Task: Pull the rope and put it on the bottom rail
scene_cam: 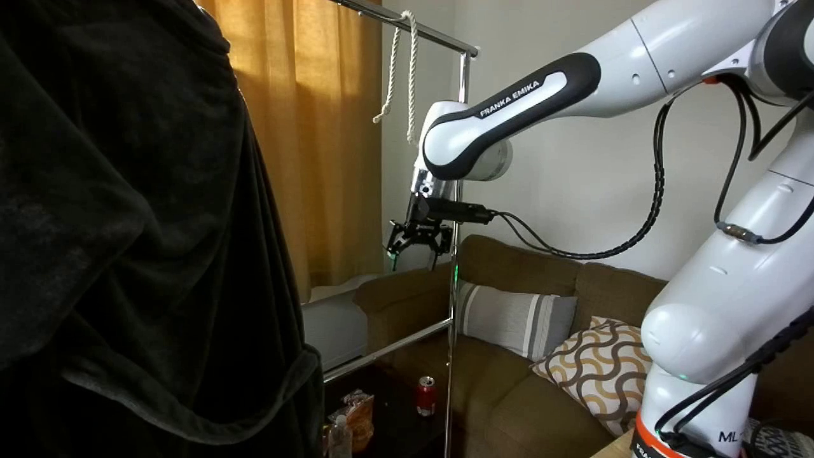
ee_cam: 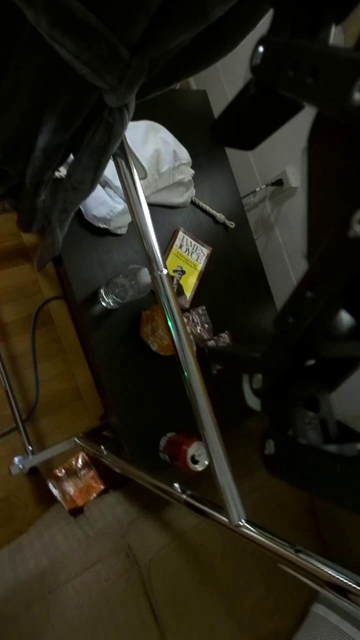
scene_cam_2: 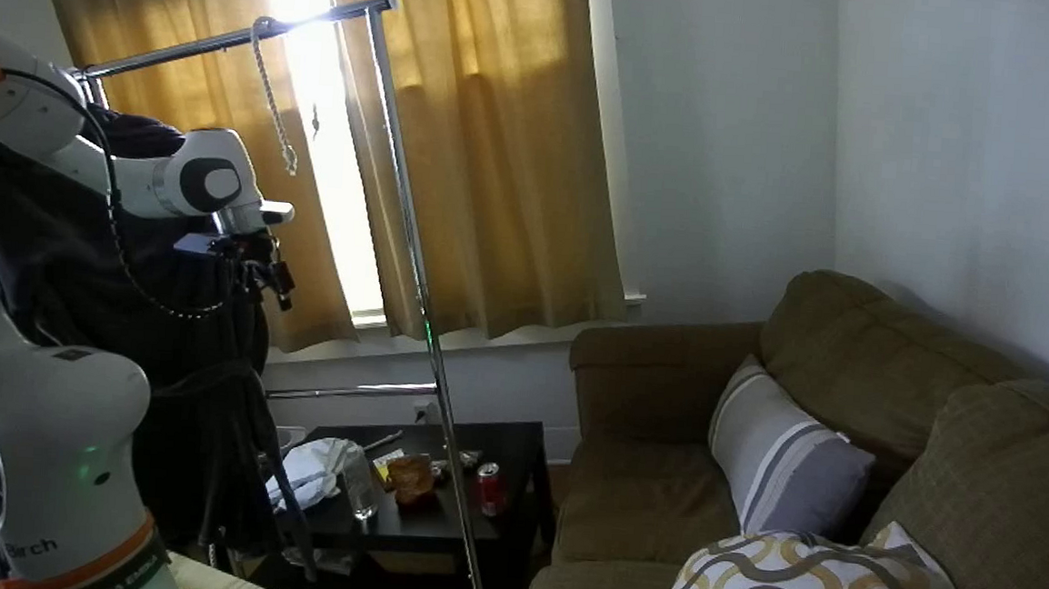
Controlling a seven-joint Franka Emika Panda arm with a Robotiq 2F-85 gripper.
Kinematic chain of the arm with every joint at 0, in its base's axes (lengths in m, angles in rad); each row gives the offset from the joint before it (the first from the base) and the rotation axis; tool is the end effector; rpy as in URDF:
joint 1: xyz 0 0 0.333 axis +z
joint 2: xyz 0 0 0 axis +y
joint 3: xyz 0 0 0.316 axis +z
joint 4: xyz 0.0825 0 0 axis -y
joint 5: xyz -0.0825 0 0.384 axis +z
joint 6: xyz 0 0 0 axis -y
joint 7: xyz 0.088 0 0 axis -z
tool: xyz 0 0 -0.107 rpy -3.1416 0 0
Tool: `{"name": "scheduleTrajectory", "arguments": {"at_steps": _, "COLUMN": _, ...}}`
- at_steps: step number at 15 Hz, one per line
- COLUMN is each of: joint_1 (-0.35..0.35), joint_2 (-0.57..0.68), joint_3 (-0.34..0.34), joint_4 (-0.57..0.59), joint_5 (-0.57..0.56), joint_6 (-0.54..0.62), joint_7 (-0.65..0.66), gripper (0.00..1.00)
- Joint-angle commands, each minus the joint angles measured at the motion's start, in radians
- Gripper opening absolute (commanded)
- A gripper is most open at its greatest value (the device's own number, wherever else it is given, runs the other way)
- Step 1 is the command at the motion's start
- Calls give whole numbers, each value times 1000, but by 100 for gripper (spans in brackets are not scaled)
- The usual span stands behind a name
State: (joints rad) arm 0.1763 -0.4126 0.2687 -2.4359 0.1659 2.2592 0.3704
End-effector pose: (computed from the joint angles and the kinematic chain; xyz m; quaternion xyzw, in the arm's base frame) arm 0.3959 0.1995 0.4716 -0.9934 0.0129 -0.0978 0.0589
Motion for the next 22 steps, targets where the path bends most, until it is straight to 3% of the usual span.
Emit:
{"name": "scheduleTrajectory", "arguments": {"at_steps": 1, "joint_1": -45, "joint_2": -79, "joint_3": 55, "joint_4": 33, "joint_5": -196, "joint_6": -96, "joint_7": 60, "gripper": 100}}
{"name": "scheduleTrajectory", "arguments": {"at_steps": 6, "joint_1": -67, "joint_2": -153, "joint_3": 92, "joint_4": 76, "joint_5": -418, "joint_6": -75, "joint_7": 38, "gripper": 100}}
{"name": "scheduleTrajectory", "arguments": {"at_steps": 15, "joint_1": -138, "joint_2": -209, "joint_3": 123, "joint_4": 109, "joint_5": -718, "joint_6": 209, "joint_7": 9, "gripper": 100}}
{"name": "scheduleTrajectory", "arguments": {"at_steps": 16, "joint_1": -115, "joint_2": -188, "joint_3": 115, "joint_4": 113, "joint_5": -657, "joint_6": 170, "joint_7": 6, "gripper": 100}}
{"name": "scheduleTrajectory", "arguments": {"at_steps": 22, "joint_1": -122, "joint_2": -185, "joint_3": 116, "joint_4": 117, "joint_5": -659, "joint_6": 179, "joint_7": 6, "gripper": 100}}
